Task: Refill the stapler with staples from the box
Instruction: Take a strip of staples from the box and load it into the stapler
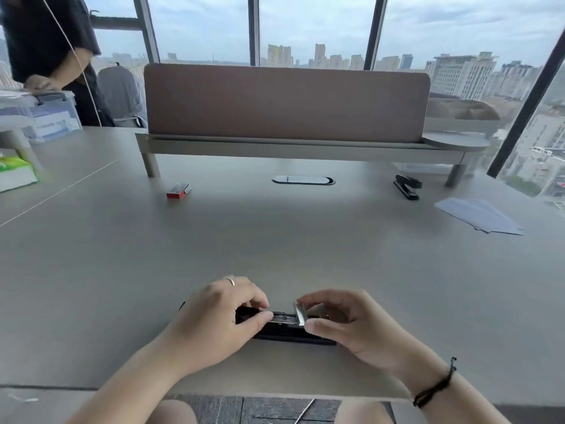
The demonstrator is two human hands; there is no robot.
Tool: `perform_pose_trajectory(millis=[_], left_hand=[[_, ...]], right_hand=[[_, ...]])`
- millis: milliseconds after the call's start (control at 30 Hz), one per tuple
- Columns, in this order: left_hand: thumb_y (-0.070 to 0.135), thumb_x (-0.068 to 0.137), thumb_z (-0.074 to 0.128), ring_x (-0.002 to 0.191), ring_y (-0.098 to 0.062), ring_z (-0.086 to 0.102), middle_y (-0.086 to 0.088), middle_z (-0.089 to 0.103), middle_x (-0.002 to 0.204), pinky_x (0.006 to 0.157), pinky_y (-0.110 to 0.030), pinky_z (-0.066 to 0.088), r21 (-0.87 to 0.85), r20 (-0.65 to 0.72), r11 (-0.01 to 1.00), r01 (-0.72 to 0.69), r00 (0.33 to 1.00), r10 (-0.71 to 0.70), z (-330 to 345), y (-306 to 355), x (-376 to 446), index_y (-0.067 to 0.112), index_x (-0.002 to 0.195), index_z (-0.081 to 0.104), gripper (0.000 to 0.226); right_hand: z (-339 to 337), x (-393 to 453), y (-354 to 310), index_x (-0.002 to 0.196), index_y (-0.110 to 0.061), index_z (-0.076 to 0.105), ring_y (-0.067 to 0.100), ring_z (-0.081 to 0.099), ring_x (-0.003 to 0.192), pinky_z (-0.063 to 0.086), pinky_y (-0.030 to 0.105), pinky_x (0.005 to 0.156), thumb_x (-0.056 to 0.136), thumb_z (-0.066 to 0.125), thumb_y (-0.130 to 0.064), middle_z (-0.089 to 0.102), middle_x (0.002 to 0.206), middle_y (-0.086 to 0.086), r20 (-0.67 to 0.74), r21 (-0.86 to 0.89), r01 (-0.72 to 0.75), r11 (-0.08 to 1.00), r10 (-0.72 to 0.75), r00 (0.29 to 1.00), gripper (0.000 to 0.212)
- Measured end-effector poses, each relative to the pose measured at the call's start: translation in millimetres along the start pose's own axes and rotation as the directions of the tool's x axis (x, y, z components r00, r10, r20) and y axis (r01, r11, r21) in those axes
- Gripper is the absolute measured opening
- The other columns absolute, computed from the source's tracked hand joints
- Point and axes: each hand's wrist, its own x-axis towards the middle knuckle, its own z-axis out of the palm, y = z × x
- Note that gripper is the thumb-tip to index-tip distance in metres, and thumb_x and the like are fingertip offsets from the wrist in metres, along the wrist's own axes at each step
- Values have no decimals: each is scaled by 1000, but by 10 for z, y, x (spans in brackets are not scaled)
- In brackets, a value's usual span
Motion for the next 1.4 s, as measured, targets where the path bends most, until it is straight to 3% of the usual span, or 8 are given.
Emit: perform_pose_trajectory(millis=[300, 433, 600, 833, 1033, 1133, 1267, 1400], left_hand=[[50, 79, 58, 72, -2, 61, 22, 67, 84, 61, -28, 54, 60, -79, 998, 8, 997, -3, 14, 110, -68, 34, 89, 68, 21], [41, 78, 67, 79, -4, 65, 18, 71, 89, 71, -26, 54, 58, -172, 995, -77, 981, 86, 31, 174, -18, 28, 92, 71, 19], [26, 78, 76, 80, -14, 69, 9, 73, 85, 75, -39, 55, 75, -291, 984, -159, 941, 174, 102, 175, 61, 20, 84, 73, 9], [18, 76, 84, 75, -18, 68, 3, 73, 83, 69, -38, 55, 101, -392, 975, -197, 893, 221, 168, 167, 77, 15, 82, 76, 10], [17, 79, 73, 82, -12, 71, 5, 74, 90, 70, -33, 58, -25, -284, 984, -174, 945, 160, 107, 171, 100, 14, 92, 76, 13], [10, 78, 74, 80, -9, 70, 8, 73, 89, 67, -30, 57, -78, -204, 983, -168, 968, 150, 2, 148, 107, 16, 92, 76, 15], [12, 78, 71, 59, -17, 64, 14, 70, 89, 43, -20, 48, -157, -90, 982, -107, 992, 94, -76, 112, 95, 27, 95, 77, 24], [13, 78, 78, 43, -4, 50, 18, 70, 88, 48, -2, 36, -164, 6, 984, -71, 997, 73, -61, 122, 56, 30, 109, 73, 35]], right_hand=[[88, 13, -101, 109, -28, 76, -6, 70, 98, 51, 14, 91, 82, 79, -26, 78, 102, -15, -30, -136, 46, 990, -50, 998, 27], [129, 48, -147, 110, -28, 76, -6, 66, 77, 47, 14, 76, 84, 78, -31, 74, 84, -26, -41, -88, 61, 994, -64, 997, 26], [215, 81, -207, 105, -32, 78, 28, 59, 68, 41, 35, 69, 78, 75, -51, 72, 111, -3, -61, 92, 89, 992, -84, 995, 33], [208, 86, -219, 103, -17, 80, 7, 72, 98, 51, 17, 84, 86, 69, -35, 74, 113, 2, -34, 249, 59, 967, -52, 998, 27], [213, 100, -209, 103, -27, 78, 22, 73, 91, 48, 28, 86, 79, 73, -55, 78, 101, 5, -110, 151, 52, 987, -35, 993, 37], [162, 90, -183, 99, -36, 76, 3, 71, 97, 51, 38, 96, 73, 75, -52, 78, 100, -12, -248, 53, 110, 992, -94, 964, 30], [119, 57, -255, 98, -38, 74, 8, 67, 105, 49, 28, 95, 73, 78, -47, 74, 99, -10, -291, -95, 174, 980, -195, 937, 27], [176, 39, -272, 97, -37, 74, 3, 59, 111, 41, 15, 93, 76, 80, -39, 66, 104, -18, -201, -217, 133, 967, -177, 964, 22]])
